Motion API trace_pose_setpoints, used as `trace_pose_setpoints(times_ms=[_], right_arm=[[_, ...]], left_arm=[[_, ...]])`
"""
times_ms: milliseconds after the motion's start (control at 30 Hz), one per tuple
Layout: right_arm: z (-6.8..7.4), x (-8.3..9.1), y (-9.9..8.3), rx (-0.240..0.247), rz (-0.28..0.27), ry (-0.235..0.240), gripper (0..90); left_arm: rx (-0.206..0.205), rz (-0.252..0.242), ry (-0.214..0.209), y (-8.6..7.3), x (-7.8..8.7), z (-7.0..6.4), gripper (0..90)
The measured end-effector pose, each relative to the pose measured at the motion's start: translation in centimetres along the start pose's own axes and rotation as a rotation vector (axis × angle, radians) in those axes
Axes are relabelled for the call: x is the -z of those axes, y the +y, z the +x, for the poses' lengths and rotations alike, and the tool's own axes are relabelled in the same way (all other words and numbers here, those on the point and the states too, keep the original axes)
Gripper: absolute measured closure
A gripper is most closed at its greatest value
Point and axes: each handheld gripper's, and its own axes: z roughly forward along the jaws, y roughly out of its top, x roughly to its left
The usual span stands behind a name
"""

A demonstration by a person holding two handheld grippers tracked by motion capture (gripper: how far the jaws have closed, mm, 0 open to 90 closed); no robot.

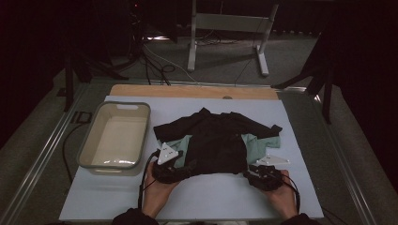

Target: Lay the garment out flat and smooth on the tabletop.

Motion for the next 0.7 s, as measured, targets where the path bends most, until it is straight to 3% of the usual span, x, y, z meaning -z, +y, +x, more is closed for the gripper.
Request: trace_pose_setpoints(times_ms=[100,333,700], right_arm=[[0.3,0.0,0.7,0.002,-0.006,0.02,85.3],[1.7,1.0,2.9,0.032,-0.079,0.071,86.2],[2.9,1.6,5.1,0.06,-0.119,0.145,85.8]], left_arm=[[-0.014,0.009,-0.01,0.2,-0.5,-0.4,37.9],[-0.054,0.026,-0.042,0.8,-1.9,-1.9,39.3],[-0.142,0.067,-0.123,1.6,-4.7,-5.0,46.7]])
